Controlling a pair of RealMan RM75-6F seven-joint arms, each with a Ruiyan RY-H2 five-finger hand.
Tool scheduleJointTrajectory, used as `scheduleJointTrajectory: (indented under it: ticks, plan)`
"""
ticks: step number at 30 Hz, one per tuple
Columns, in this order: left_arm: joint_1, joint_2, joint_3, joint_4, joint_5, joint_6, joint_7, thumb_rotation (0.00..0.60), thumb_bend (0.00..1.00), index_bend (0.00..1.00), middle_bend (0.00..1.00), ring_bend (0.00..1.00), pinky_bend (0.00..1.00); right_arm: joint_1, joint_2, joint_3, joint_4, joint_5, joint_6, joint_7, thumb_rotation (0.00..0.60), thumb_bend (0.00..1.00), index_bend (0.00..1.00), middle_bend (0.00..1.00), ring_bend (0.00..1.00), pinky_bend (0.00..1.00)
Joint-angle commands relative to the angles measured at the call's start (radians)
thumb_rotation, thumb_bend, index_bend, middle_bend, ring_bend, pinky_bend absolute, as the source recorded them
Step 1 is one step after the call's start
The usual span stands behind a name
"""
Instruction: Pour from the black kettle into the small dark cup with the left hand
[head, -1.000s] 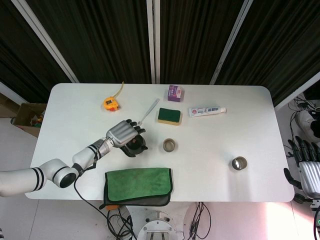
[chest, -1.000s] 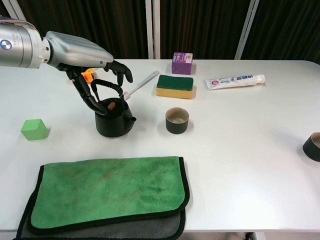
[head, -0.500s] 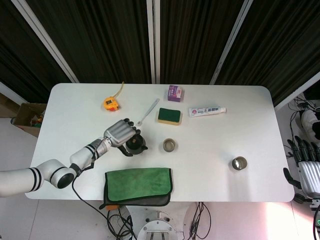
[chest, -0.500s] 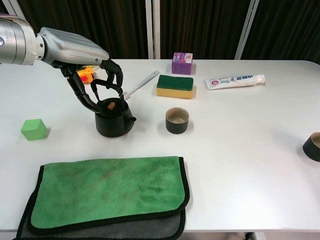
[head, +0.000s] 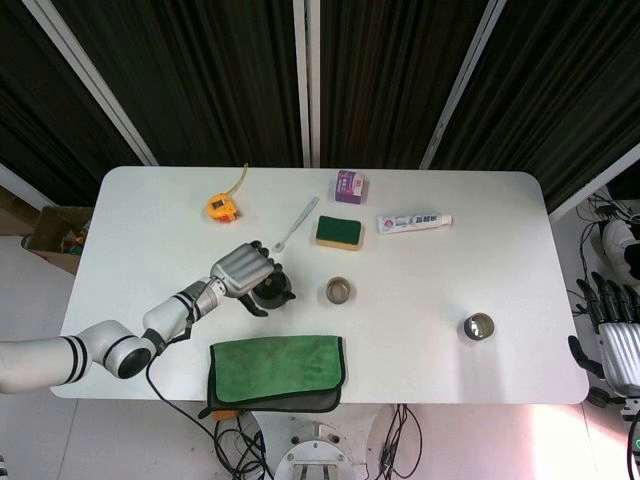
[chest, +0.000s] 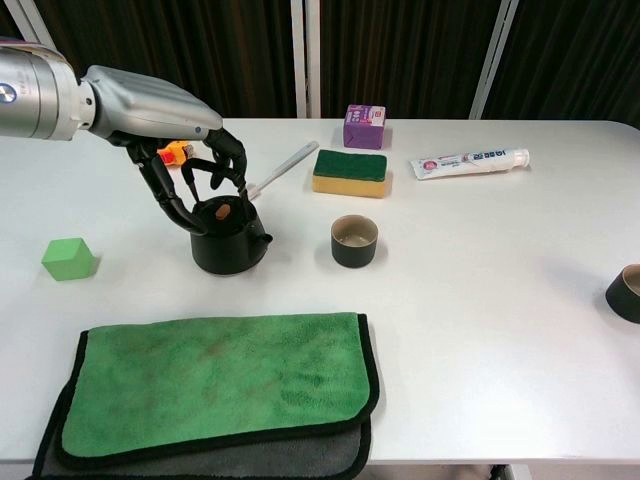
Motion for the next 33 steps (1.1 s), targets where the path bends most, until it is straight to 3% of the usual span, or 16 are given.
scheduleJointTrajectory:
  ticks: [1, 5, 9, 11, 33]
  plan:
    - [0.002, -0.006, -0.001, 0.007, 0.008, -0.005, -0.02, 0.328, 0.06, 0.3, 0.37, 0.24, 0.19, 0.0, -0.001, 0.0, 0.003, 0.002, -0.002, 0.002, 0.6, 0.34, 0.0, 0.0, 0.0, 0.0]
    - [0.006, -0.015, -0.001, 0.016, 0.027, -0.007, -0.044, 0.342, 0.06, 0.3, 0.37, 0.24, 0.19, 0.001, -0.003, 0.001, 0.007, 0.005, -0.005, 0.004, 0.6, 0.34, 0.0, 0.0, 0.0, 0.0]
    - [0.006, -0.018, -0.004, 0.019, 0.044, -0.021, -0.077, 0.434, 0.07, 0.31, 0.37, 0.25, 0.24, 0.003, -0.004, 0.001, 0.01, 0.007, -0.008, 0.006, 0.6, 0.34, 0.0, 0.0, 0.0, 0.0]
    - [0.005, -0.018, -0.006, 0.022, 0.052, -0.024, -0.086, 0.452, 0.07, 0.31, 0.37, 0.25, 0.26, 0.003, -0.005, 0.001, 0.012, 0.007, -0.009, 0.007, 0.6, 0.34, 0.0, 0.0, 0.0, 0.0]
    - [0.008, -0.023, -0.004, 0.041, 0.083, -0.034, -0.133, 0.466, 0.07, 0.33, 0.41, 0.3, 0.31, 0.005, -0.016, 0.004, 0.022, 0.011, -0.009, 0.002, 0.6, 0.34, 0.0, 0.0, 0.0, 0.0]
